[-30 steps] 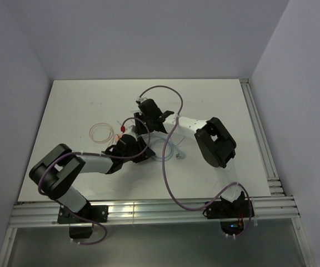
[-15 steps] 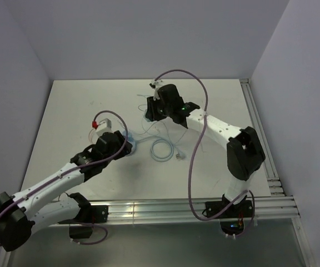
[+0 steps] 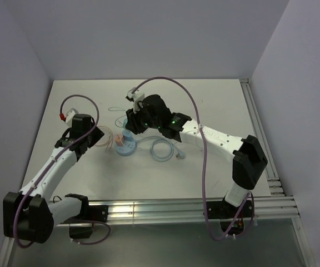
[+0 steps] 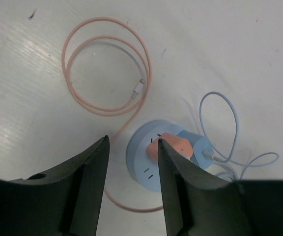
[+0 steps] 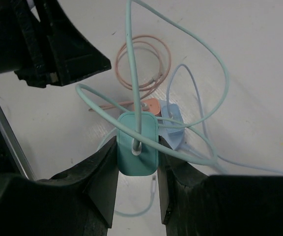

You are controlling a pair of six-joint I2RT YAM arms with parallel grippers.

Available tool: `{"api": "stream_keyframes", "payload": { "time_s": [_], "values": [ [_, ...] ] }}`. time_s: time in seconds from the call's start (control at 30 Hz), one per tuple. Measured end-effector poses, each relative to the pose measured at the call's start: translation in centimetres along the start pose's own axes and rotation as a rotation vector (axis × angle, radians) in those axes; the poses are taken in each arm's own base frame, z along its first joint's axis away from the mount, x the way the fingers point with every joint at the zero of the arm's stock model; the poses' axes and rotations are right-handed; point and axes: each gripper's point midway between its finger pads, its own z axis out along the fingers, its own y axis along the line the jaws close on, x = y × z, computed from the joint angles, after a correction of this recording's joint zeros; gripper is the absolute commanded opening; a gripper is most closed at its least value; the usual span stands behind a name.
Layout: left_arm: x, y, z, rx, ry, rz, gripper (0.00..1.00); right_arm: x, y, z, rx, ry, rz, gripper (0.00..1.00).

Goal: Insert the plug

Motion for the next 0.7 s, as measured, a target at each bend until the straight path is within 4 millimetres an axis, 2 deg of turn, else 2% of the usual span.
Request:
{"api": "stream_keyframes", "payload": {
  "time_s": [0.13, 0.27, 0.33, 0.43, 0.53, 0.63, 0.7],
  "values": [
    [1.1, -0.3, 2.7, 0.030, 0.105, -0.040, 0.40, 1.5, 0.5, 1.6, 0.003, 0.026, -0.028, 0.00],
    [3.5, -0.3, 5.1, 0.067, 0.233, -0.051, 0.41, 2.3, -0.5, 3.0, 0.076, 0.062, -0.031, 0.00],
    [4.2, -0.2, 5.3, 0.090, 0.258, -0.059, 0.41, 2.0, -1.5, 3.5, 0.125, 0.063, -0.035, 0.00],
    [4.7, -0.2, 4.9, 0.125, 0.274, -0.064, 0.42, 1.7, -3.2, 3.2, 0.200, 0.061, -0.050, 0.00],
    [4.3, -0.8, 4.4, 0.164, 0.263, -0.066, 0.42, 0.8, -5.3, 2.6, 0.288, 0.052, -0.074, 0.00],
    [3.9, -1.6, 4.3, 0.202, 0.253, -0.069, 0.42, -1.8, -8.0, 1.5, 0.404, 0.005, -0.126, 0.00],
    [4.2, -1.9, 4.3, 0.229, 0.259, -0.075, 0.43, -4.3, -9.4, 1.1, 0.465, -0.043, -0.168, 0.00]
  ]
}}
